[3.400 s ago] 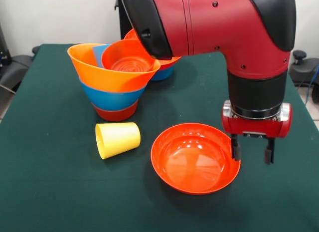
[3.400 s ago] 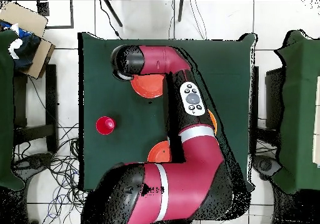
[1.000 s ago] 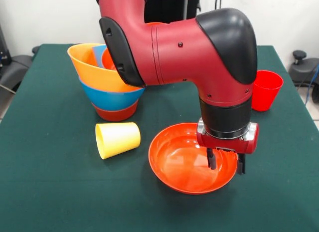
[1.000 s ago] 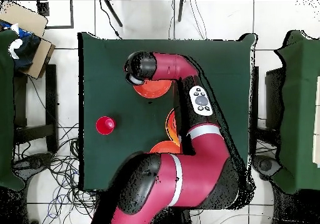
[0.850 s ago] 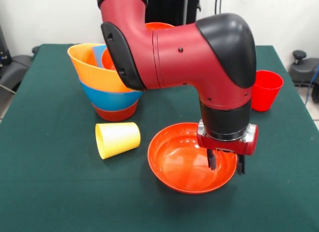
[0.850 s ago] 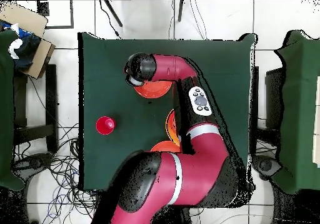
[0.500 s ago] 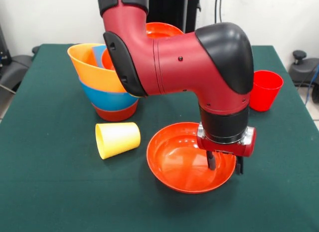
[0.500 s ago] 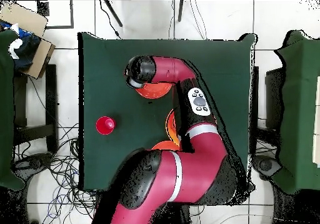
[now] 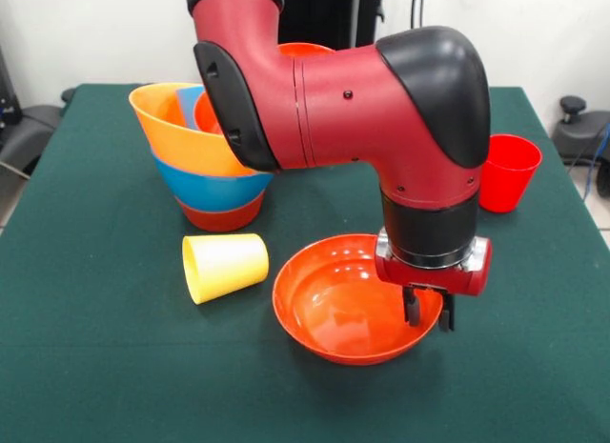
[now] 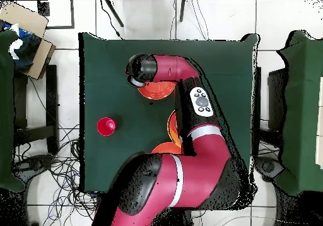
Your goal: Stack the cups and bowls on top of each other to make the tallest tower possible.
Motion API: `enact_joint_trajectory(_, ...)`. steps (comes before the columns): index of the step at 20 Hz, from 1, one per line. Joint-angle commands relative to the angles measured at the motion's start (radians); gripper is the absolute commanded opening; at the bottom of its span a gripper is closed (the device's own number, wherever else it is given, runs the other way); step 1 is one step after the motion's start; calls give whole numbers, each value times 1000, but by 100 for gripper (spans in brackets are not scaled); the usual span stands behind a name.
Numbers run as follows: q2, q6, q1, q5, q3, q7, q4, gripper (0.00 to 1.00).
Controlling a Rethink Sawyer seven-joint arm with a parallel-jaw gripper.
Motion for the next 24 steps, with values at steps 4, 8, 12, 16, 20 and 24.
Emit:
enact_joint_trajectory(4,-42,-18,25,-45,-8,-32,91,0)
enact_joint_trajectory(8,-224,84,27,11,-14,8,233,0)
enact_joint_trajectory(12,-345,136,25,41,-21,23,323,0)
enact_joint_trajectory(16,-408,179,19,69,-25,23,370,0)
enact_joint_trajectory(20,-443,197,13,90,-26,18,399,0)
enact_joint_trajectory(24,-509,227,9,117,-25,17,437,0)
